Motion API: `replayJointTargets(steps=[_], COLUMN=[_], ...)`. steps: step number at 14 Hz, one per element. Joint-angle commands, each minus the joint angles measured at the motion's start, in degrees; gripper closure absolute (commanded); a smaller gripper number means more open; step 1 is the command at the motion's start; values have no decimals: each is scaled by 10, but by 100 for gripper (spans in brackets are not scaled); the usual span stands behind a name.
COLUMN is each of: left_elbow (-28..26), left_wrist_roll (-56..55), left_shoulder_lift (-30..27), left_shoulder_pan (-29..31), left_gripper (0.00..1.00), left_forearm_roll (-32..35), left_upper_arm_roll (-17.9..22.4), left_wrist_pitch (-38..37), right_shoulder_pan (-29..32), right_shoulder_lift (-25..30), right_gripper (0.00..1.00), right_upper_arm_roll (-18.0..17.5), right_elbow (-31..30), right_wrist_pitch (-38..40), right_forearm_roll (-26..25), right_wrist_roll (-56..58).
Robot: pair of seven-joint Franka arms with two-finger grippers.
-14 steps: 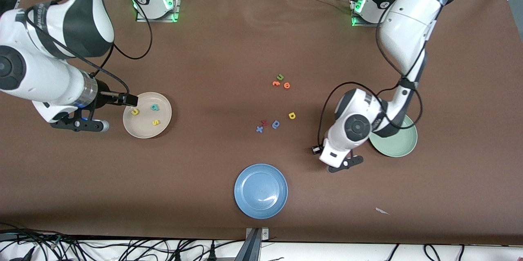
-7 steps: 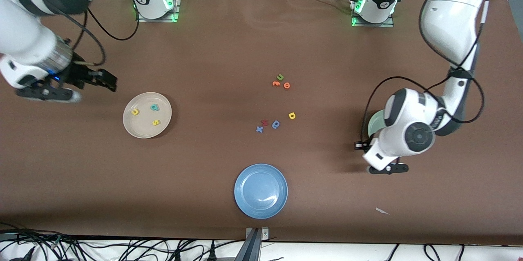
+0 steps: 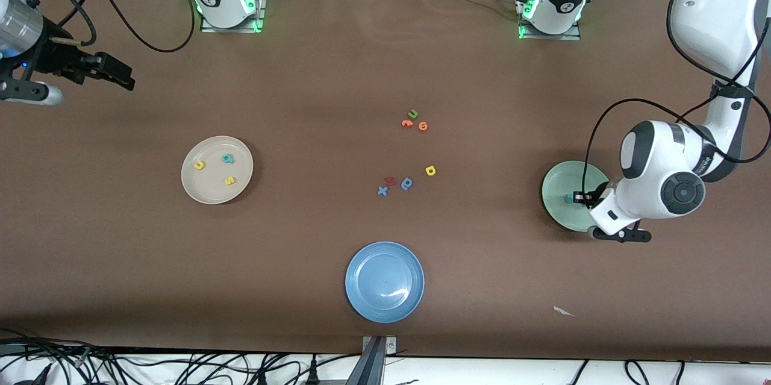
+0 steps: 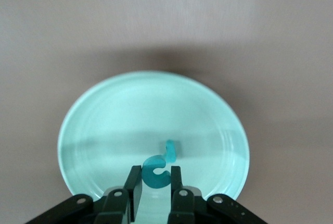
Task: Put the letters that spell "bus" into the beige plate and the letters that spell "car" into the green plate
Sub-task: 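Drop the c in the green plate while the right gripper returns to rest, then reach the left gripper to the yellow letter a and grasp it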
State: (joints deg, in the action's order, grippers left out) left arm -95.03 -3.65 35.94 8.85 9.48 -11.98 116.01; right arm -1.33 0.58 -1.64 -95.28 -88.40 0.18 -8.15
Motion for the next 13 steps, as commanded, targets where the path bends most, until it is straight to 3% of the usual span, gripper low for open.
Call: replayJointTargets(steps=[1, 4, 7, 10, 13], left_elbow=[-12, 23, 27, 13, -20], left_wrist_roll=[28, 20, -109, -168, -284], left_shoulder_lift=[-17, -17, -17, -16, -7], left_shoulder_pan=[-8, -52, -123, -179, -237], left_gripper=[0, 0, 0, 2, 4], left_forearm_roll=[21, 12, -16, -76, -71], left_upper_arm_roll=[-7, -10, -16, -16, -15], left_wrist_pitch=[-10, -25, -19, 29, 115], right_shoulder_pan=[-5, -10, -10, -10, -10], right_shoulder_lift=[-21, -27, -27, -26, -25], right_gripper=[0, 0, 0, 0, 0], right_upper_arm_roll=[5, 3, 5, 5, 3], right_elbow=[27, 26, 22, 21, 22], right_wrist_pitch=[-23, -71, -68, -67, -59], right_forearm_roll=[9, -4, 2, 3, 1], right_wrist_roll=[21, 18, 20, 21, 17])
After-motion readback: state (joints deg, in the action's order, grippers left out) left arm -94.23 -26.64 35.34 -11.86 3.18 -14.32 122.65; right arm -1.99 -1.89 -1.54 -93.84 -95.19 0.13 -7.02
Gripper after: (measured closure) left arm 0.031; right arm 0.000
